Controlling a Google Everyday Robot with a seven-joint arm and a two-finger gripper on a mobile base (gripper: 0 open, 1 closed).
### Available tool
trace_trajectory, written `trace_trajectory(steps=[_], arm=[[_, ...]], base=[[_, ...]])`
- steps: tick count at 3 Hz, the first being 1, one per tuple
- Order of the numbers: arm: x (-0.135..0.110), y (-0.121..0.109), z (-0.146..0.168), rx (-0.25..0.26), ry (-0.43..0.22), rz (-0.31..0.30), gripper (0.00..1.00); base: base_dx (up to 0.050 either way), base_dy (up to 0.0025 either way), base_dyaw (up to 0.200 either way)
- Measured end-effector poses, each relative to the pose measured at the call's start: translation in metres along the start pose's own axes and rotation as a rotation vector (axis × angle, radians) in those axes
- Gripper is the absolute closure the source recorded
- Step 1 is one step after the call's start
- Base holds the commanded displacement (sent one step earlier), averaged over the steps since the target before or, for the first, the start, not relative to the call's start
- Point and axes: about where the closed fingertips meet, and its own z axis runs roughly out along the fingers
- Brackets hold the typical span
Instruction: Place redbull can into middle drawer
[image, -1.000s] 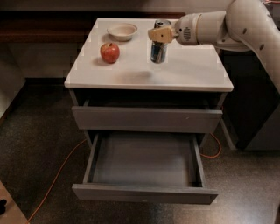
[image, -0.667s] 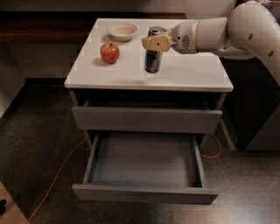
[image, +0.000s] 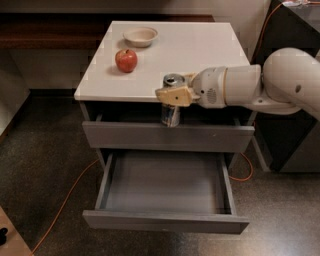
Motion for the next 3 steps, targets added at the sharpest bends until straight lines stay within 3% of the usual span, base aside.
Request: trace_trajectory(steps=[1, 2, 3], arm=[[0.053, 0.025, 0.007, -0.034, 0.058, -0.08, 1.0], [0.109, 0.031, 0.019, -0.064, 0.092, -0.17, 1.0], [0.147, 0.024, 0.025, -0.076, 0.095, -0.222, 1.0]], base=[[0.0, 0.0, 0.0], [0.0, 0.0, 0.0], [0.0, 0.0, 0.0]])
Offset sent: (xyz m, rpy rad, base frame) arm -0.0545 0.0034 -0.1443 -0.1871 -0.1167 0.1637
